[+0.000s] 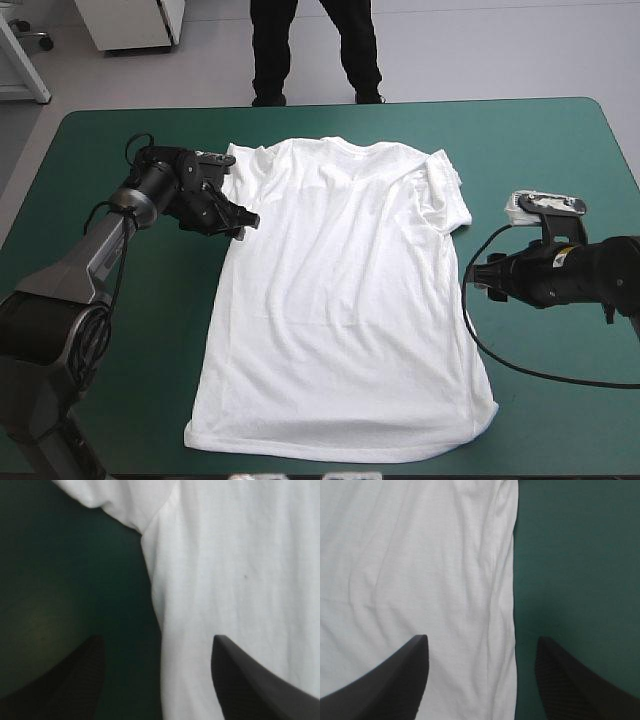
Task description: Fold the cloth
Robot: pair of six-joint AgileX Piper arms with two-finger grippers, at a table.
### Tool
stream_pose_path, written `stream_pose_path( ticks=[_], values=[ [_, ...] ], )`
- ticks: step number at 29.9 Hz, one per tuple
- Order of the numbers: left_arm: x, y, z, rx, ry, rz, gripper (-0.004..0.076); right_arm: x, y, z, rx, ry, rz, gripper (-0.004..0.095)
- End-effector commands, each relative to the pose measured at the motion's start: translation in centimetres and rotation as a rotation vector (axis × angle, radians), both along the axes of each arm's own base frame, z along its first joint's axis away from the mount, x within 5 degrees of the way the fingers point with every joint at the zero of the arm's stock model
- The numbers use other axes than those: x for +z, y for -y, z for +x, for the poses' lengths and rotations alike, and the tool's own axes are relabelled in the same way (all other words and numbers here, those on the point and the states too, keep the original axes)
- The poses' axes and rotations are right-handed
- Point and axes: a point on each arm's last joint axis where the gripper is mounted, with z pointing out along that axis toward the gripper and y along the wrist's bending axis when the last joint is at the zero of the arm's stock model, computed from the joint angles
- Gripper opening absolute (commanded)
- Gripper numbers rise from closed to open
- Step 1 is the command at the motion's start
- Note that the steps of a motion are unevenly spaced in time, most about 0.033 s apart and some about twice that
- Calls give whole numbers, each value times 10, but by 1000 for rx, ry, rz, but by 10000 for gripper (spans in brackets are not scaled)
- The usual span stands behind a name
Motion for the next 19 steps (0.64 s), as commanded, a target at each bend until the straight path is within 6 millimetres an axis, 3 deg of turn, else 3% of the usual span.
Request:
stream_pose_path(
  ticks=[1,11,14,16,19],
  values=[
    [16,4,3,1,65,-51,418,15,1,2,-19,84,22,576],
    [-24,17,14,-20,-32,-45,348,15,2,3,-22,98,13,576],
    [-27,24,12,-36,-41,-40,183,15,1,6,-26,110,15,570],
    [-27,28,12,-55,-29,-35,20,14,0,12,-26,97,13,536],
    [-27,32,11,-76,-22,-36,-9,16,-2,25,-6,101,5,524]
  ],
)
